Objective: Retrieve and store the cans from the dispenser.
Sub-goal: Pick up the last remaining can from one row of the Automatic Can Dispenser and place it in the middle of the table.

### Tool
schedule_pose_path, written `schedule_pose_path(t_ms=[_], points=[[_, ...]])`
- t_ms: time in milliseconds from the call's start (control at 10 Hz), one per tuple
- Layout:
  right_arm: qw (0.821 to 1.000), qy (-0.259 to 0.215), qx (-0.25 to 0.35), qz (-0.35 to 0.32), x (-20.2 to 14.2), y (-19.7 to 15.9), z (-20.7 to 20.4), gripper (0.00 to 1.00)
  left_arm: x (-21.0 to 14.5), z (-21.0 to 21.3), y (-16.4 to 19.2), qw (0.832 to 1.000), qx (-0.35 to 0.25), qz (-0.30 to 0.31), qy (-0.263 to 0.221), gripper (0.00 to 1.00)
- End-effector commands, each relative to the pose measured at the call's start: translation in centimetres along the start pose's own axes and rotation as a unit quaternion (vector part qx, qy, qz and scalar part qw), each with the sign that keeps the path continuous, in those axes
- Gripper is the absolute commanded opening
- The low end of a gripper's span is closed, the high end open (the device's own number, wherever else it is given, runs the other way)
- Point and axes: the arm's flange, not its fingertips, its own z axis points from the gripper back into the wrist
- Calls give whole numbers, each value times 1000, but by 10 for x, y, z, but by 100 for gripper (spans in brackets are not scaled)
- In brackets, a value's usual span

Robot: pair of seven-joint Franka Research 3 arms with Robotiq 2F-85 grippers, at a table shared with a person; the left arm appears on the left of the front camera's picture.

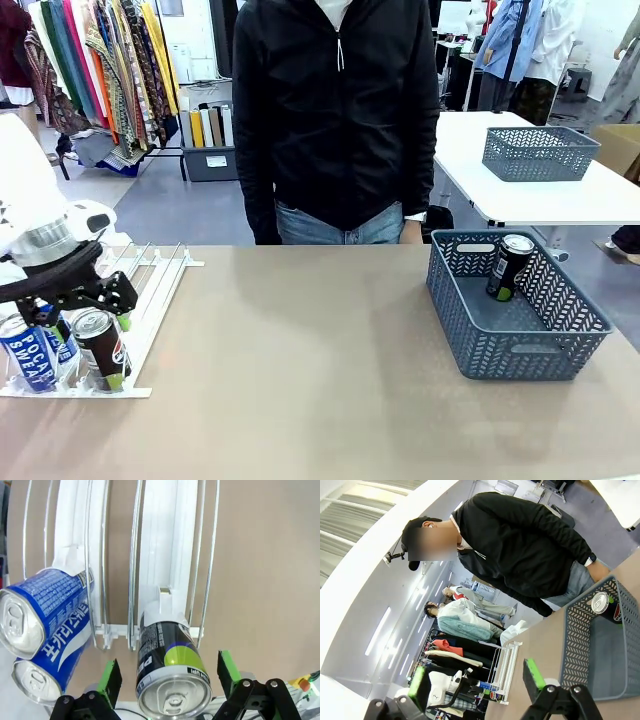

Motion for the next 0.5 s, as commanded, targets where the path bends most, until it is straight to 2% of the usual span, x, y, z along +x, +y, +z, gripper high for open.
schedule_pose_path(t_ms=[0, 200, 300, 400], points=[[1000, -10, 15, 2, 2, 3, -1, 100, 0, -8, -3, 1000, 12, 7, -7, 100], [1000, -10, 15, 2, 2, 3, -1, 100, 0, -10, -4, 1000, 14, 10, -1, 100], [1000, -10, 15, 2, 2, 3, -1, 100, 0, -9, -4, 1000, 11, 11, 0, 91], [1000, -10, 15, 2, 2, 3, -1, 100, 0, -8, -4, 1000, 10, 14, -6, 36]])
